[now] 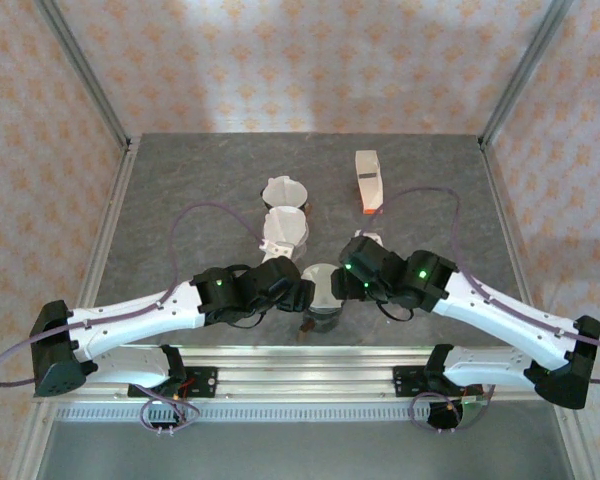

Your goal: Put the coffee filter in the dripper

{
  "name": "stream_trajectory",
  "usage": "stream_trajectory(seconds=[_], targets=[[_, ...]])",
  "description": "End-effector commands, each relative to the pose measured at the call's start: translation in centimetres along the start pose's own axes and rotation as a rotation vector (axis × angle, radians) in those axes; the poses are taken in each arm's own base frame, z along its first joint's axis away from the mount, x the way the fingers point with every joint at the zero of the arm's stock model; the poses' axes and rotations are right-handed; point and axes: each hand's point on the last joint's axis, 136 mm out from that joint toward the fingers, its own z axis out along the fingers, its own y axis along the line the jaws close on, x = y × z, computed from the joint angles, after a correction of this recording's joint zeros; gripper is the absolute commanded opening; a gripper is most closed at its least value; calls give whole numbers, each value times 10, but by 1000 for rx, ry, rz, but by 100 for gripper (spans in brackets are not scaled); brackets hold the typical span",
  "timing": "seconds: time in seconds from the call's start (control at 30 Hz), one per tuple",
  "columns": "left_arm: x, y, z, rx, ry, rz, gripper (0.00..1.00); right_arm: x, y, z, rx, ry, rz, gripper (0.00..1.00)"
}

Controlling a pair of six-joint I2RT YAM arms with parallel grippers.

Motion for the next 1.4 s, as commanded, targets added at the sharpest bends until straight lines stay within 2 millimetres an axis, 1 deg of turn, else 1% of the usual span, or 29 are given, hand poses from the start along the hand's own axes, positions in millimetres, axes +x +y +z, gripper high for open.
stream_trajectory(seconds=[0.0, 0.13, 0.3, 0.37, 0.43, 0.53, 0.6, 0.73, 0.83, 0.93, 0.97, 1.1, 1.17, 1.27, 1.37], targets=[[-4, 0, -2, 9, -18, -16, 86, 9, -10, 0, 14, 5, 15, 65], [-3, 3, -1, -5, -13, -11, 85, 14, -21, 2, 44, 4, 26, 64], [-3, 3, -4, 5, -17, -21, 85, 14, -18, 4, 38, 7, 30, 63], [-7, -1, -10, 31, -28, -30, 88, 13, -17, 4, 39, 8, 27, 63], [-14, -6, -20, 75, -56, -49, 93, 12, -16, 4, 38, 8, 29, 63], [-24, -6, -34, 110, -112, -67, 95, 12, -16, 5, 39, 5, 32, 63], [-25, -7, -37, 131, -120, -63, 96, 12, -16, 5, 37, 5, 34, 63], [-17, -11, -29, 139, -83, -47, 98, 13, -15, 7, 33, 7, 35, 63], [-9, -9, -21, 127, -59, -41, 98, 13, -14, 7, 31, 7, 37, 63], [-6, -6, -17, 115, -51, -41, 98, 13, -14, 7, 32, 7, 39, 63], [-4, -1, -16, 91, -46, -40, 96, 13, -15, 7, 34, 8, 38, 63], [-1, 13, -16, 15, -32, -33, 84, 14, -17, 7, 42, 7, 41, 63], [-1, 15, -18, 14, -37, -35, 82, 13, -17, 7, 45, 4, 43, 63], [-3, 13, -20, 27, -44, -41, 82, 11, -16, 7, 41, 0, 41, 64], [-2, 11, -18, 33, -36, -38, 82, 3, -7, 4, 16, -19, 31, 67]])
